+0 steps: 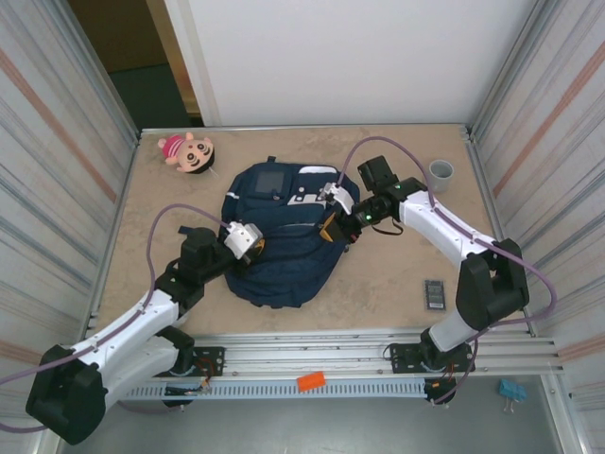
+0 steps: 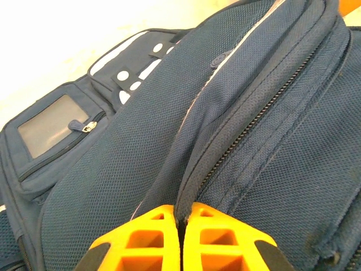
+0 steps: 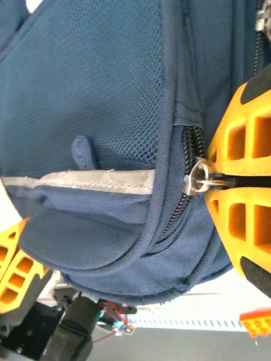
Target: Pack books, pencil case, and school supplies into a backpack
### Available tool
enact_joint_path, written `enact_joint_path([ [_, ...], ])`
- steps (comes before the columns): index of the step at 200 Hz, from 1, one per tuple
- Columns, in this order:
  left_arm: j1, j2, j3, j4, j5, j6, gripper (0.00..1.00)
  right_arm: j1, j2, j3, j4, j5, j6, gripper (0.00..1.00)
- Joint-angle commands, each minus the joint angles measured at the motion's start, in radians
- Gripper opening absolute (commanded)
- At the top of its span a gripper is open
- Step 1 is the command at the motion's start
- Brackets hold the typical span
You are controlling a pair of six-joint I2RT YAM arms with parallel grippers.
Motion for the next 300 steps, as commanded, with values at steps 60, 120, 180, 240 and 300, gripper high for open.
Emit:
enact_joint_path([
  [60,-0.092,0.08,0.114,-0.033,-0.34,-0.02,0.0,0.01,0.114,0.312,-0.449,0.048,0.421,0.02],
  [120,-0.202,0.17,0.196,0.002,-0.357,-0.061,0.0,0.072,0.102,0.279,-0.328,0.058,0.709,0.0],
  [180,-0.3,0.229,0.251,0.054,-0.347,-0.108,0.0,0.196,0.095,0.207,-0.147,0.148,0.886,0.0],
  [240,-0.34,0.28,0.267,0.145,-0.253,-0.2,0.03,0.195,0.062,0.109,0.008,0.155,0.968,0.0],
  [300,-0.17,0.186,0.324,-0.212,-0.349,-0.713,0.54,0.099,0.019,0.09,-0.198,0.3,0.753,0.0],
])
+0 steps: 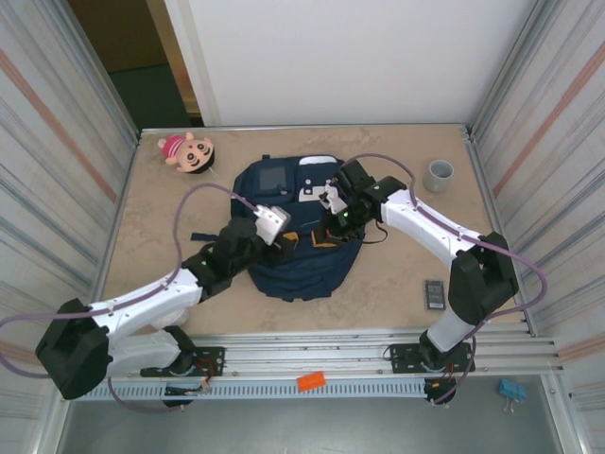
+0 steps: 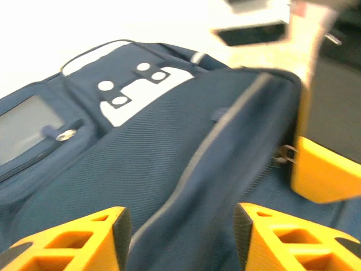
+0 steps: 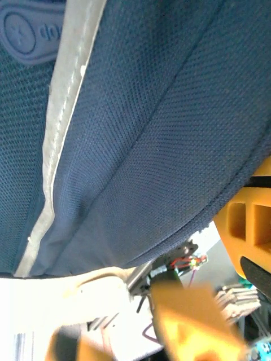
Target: Pack books, pencil case, and school supplies into a backpack
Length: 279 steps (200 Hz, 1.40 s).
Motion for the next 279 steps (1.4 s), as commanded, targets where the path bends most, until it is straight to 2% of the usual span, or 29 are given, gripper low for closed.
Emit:
enact_joint_path([
  [1,0.084,-0.05,0.086,-0.196,-0.044,-0.378,0.54,-0.029,-0.033,0.022,-0.103,0.094,-0.13,0.0],
  [15,0.138,-0.044,0.091,-0.279,-0.026,-0.59,0.55,-0.029,-0.029,0.035,-0.138,0.121,-0.176,0.0],
  [26,0.172,-0.031,0.068,-0.263,0.032,-0.686,0.56,-0.029,-0.025,0.039,-0.152,0.132,-0.196,0.0],
  [38,0.186,-0.014,0.047,-0.244,0.044,-0.764,0.57,-0.029,-0.021,0.045,-0.162,0.141,-0.207,0.0],
  [77,0.205,0.072,0.012,-0.173,0.06,-0.915,0.56,-0.027,-0.023,0.047,-0.164,0.147,-0.219,0.0],
  [124,0.233,0.247,0.038,-0.112,0.109,-0.97,0.49,-0.022,-0.02,0.046,-0.165,0.143,-0.228,0.0],
  [131,0.233,0.268,0.041,-0.101,0.116,-0.975,0.45,-0.022,-0.022,0.045,-0.164,0.143,-0.23,0.0],
  [153,0.232,0.309,0.034,-0.033,0.164,-1.024,0.18,-0.022,-0.026,0.042,-0.169,0.167,-0.233,0.0],
  [168,0.226,0.307,0.022,0.005,0.188,-1.084,0.06,-0.016,-0.021,0.049,-0.174,0.219,-0.227,0.0],
  [178,0.208,0.293,0.009,0.034,0.172,-1.132,0.0,-0.005,-0.013,0.056,-0.177,0.235,-0.222,0.0],
  [225,0.082,0.202,0.007,0.053,-0.024,-1.263,0.0,0.097,0.014,0.066,-0.145,0.207,-0.148,0.0],
  [260,0.051,0.191,0.003,0.088,-0.072,-1.316,0.0,0.204,-0.005,0.026,0.047,0.105,0.01,0.0],
  [279,0.043,0.196,0.016,0.092,-0.074,-1.32,0.0,0.245,0.021,0.017,0.145,0.097,0.082,0.0],
])
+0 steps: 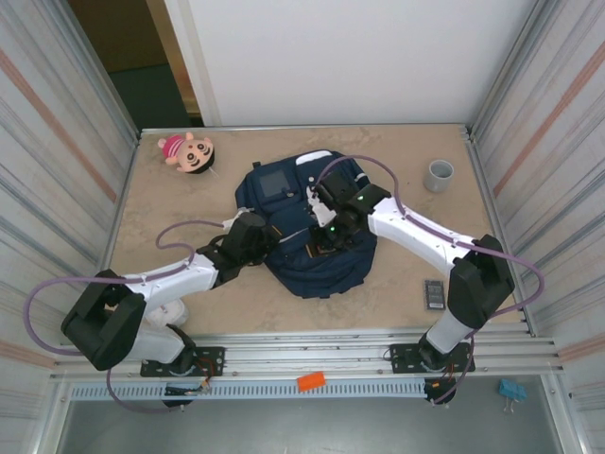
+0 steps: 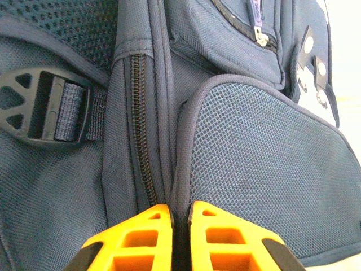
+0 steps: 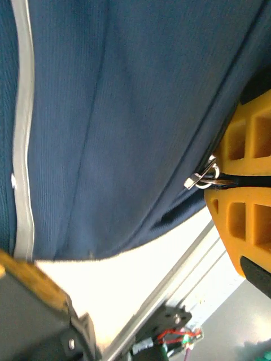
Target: Pack books, pencil case, and school supplies into a backpack
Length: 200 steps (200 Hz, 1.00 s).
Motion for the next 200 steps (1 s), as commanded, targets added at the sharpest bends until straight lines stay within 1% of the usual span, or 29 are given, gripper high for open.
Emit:
enact_joint_path([
  [1,-0.023,-0.028,0.015,0.116,-0.033,-0.055,0.0,0.069,0.021,-0.006,0.176,-0.118,0.138,0.0],
  [23,-0.025,-0.031,0.026,0.118,-0.036,-0.056,0.0,0.089,0.052,-0.01,0.25,-0.135,0.202,0.0],
  [42,-0.024,-0.043,0.025,0.11,-0.049,-0.046,0.0,0.092,0.042,-0.027,0.296,-0.153,0.223,0.0],
  [46,-0.023,-0.046,0.025,0.106,-0.05,-0.042,0.0,0.091,0.036,-0.032,0.296,-0.151,0.223,0.01],
  [52,-0.018,-0.051,0.022,0.098,-0.051,-0.034,0.0,0.084,0.022,-0.04,0.294,-0.145,0.224,0.05],
  [57,-0.014,-0.056,0.022,0.092,-0.048,-0.026,0.0,0.074,0.007,-0.052,0.292,-0.142,0.227,0.1],
  [63,-0.01,-0.059,0.02,0.089,-0.042,-0.016,0.0,0.06,-0.011,-0.07,0.293,-0.142,0.236,0.19],
  [83,0.017,-0.068,0.02,0.069,0.001,0.028,0.0,-0.017,-0.089,-0.155,0.322,-0.16,0.288,0.45],
  [90,0.03,-0.07,0.02,0.065,0.017,0.051,0.0,-0.051,-0.118,-0.198,0.347,-0.173,0.314,0.49],
  [101,0.048,-0.072,0.023,0.05,0.046,0.074,0.0,-0.1,-0.16,-0.263,0.406,-0.202,0.362,0.52],
  [121,0.074,-0.072,0.023,0.034,0.082,0.104,0.0,-0.19,-0.222,-0.367,0.539,-0.25,0.462,0.55],
  [136,0.088,-0.072,0.025,0.028,0.107,0.125,0.0,-0.234,-0.243,-0.405,0.594,-0.257,0.499,0.55],
  [161,0.103,-0.064,0.033,0.025,0.141,0.14,0.0,-0.278,-0.244,-0.422,0.621,-0.237,0.541,0.56],
  [182,0.105,-0.055,0.04,0.036,0.163,0.15,0.0,-0.288,-0.238,-0.453,0.677,-0.2,0.602,0.57],
  [194,0.107,-0.05,0.046,0.035,0.174,0.157,0.0,-0.29,-0.238,-0.477,0.749,-0.189,0.652,0.53],
  [200,0.106,-0.049,0.048,0.03,0.176,0.161,0.0,-0.291,-0.238,-0.491,0.792,-0.186,0.679,0.5],
])
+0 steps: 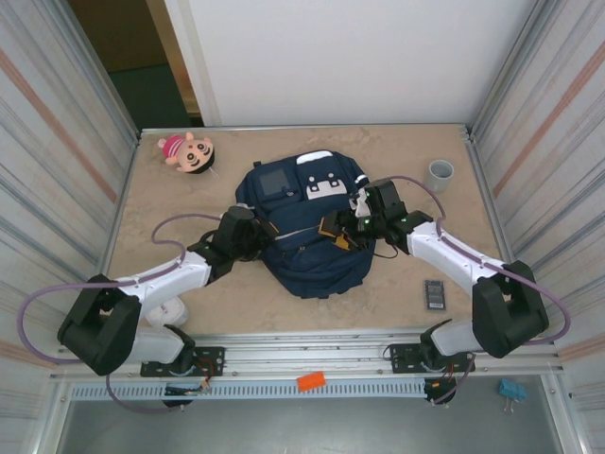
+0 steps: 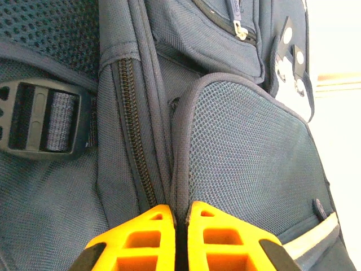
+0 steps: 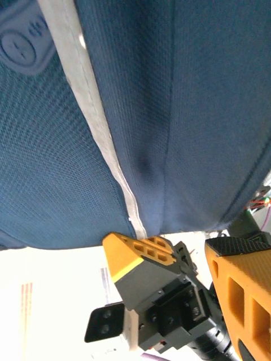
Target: Pack books, pencil case, and school supplies into a backpack
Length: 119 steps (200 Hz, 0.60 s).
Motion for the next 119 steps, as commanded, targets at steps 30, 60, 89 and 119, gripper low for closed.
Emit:
enact_joint_path([
  [30,0.012,-0.014,0.051,0.006,0.018,0.065,0.0,-0.012,-0.012,-0.055,0.27,0.059,0.187,0.31],
  [60,0.012,-0.024,0.069,-0.021,0.033,0.08,0.05,-0.013,-0.048,-0.068,0.271,0.08,0.181,0.12],
  [89,-0.002,-0.087,0.073,-0.072,0.04,0.103,0.31,-0.012,-0.075,-0.071,0.25,0.088,0.169,0.09],
  [119,-0.103,-0.208,0.073,-0.225,-0.057,0.161,0.44,-0.011,-0.074,-0.06,0.257,0.071,0.161,0.06],
])
